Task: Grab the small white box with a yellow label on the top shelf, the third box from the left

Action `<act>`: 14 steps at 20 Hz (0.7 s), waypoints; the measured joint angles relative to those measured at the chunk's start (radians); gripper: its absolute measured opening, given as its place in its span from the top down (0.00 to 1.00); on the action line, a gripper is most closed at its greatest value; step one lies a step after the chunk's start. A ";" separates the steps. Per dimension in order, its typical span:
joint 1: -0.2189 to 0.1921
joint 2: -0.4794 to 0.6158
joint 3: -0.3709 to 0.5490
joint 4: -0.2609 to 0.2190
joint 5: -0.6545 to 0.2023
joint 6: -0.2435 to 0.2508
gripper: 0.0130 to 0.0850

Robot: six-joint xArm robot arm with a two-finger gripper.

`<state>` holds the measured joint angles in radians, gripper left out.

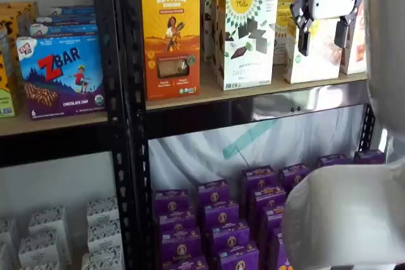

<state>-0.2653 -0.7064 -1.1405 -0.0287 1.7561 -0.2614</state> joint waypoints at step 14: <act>-0.116 0.063 -0.011 0.072 -0.109 -0.102 0.00</act>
<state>-0.3813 -0.6439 -1.1511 0.0430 1.6466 -0.3633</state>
